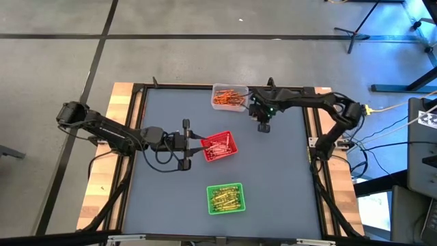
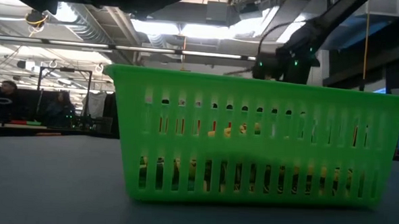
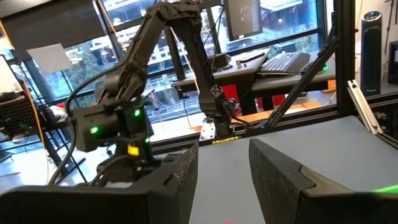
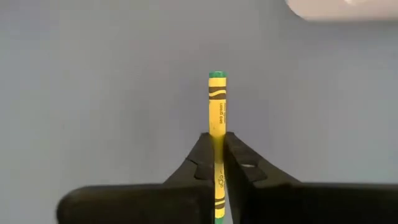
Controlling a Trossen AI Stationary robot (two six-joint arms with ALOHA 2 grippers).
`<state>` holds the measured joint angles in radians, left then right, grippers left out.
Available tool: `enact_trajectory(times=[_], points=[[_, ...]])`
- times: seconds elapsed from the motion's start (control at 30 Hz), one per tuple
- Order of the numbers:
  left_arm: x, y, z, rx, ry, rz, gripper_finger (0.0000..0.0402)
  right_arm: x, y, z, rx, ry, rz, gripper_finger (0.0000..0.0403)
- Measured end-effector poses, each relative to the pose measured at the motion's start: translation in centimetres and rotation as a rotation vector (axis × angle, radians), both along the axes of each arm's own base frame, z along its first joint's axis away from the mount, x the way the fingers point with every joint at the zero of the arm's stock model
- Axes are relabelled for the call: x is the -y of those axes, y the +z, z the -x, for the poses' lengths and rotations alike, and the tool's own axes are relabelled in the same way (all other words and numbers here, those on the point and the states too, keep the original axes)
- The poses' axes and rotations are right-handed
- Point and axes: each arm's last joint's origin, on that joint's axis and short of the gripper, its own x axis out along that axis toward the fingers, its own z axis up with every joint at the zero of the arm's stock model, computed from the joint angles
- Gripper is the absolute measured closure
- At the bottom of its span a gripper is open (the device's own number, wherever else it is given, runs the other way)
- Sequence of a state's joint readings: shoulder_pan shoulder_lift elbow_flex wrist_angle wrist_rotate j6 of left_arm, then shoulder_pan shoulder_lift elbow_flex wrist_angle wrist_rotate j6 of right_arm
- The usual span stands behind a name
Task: Sort crayons
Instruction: Put the green crayon into the green bin
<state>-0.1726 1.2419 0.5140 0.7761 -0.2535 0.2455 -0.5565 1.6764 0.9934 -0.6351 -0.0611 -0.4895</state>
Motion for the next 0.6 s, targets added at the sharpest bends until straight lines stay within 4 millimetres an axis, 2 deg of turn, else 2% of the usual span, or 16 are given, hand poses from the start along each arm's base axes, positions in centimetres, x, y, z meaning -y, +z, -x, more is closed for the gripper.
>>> enact_trajectory(times=[0.17, 0.37, 0.6], points=[[0.0, 0.0, 0.0, 0.002, 0.000, 0.007, 0.0273, -3.7, 2.4, -1.0, 0.051, 0.060, 0.005, 0.0389], [0.0, 0.0, 0.0, 0.003, -0.001, 0.007, 0.0273, -9.5, 5.0, -2.1, 0.159, 0.154, -0.003, 0.0398], [0.1, 0.0, 0.0, 0.007, -0.038, 0.038, 0.0273, -16.0, 6.2, -3.4, 0.294, 0.244, -0.057, 0.0389]])
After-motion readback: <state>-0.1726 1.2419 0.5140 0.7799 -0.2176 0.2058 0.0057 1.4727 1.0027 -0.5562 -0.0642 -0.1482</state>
